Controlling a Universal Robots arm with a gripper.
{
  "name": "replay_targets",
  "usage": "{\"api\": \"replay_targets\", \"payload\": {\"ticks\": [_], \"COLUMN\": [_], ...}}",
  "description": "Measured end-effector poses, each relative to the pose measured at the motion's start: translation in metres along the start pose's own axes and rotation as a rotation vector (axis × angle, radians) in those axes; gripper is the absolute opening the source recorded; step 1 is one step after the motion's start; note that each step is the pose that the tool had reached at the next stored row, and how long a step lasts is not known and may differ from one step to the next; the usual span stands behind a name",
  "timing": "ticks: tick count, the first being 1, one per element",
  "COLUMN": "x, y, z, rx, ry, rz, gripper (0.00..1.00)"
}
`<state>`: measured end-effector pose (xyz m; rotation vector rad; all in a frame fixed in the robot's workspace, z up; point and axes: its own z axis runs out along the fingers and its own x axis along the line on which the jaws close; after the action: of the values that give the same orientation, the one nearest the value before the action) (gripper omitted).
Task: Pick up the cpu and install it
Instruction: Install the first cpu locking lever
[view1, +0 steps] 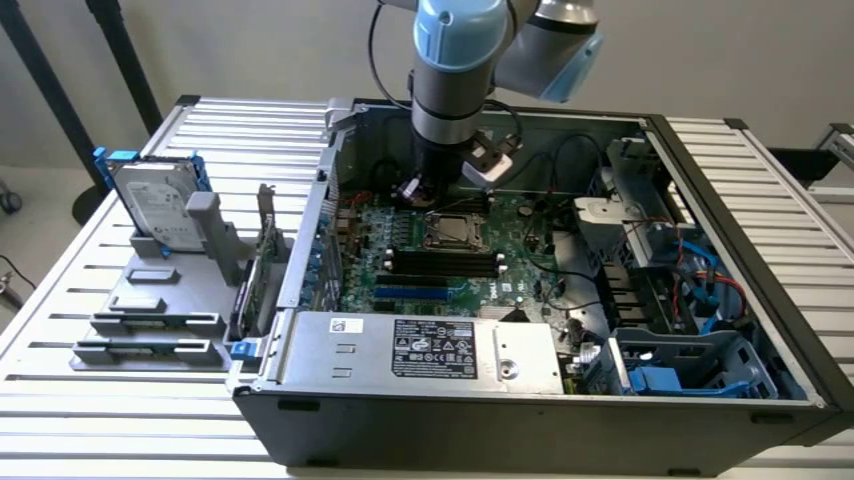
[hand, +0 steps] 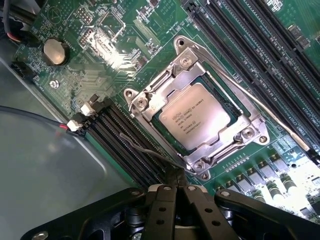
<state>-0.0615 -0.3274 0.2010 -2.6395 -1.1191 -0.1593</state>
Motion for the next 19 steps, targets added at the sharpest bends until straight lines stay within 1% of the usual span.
{"api": "replay_targets", "payload": {"ticks": [19], "x": [0.0039], "y": [0.0055], "z": [0.0003], "rx": [-0.0015], "ry": [-0.0015], "rz": [0.000], "gripper": [0.11]}}
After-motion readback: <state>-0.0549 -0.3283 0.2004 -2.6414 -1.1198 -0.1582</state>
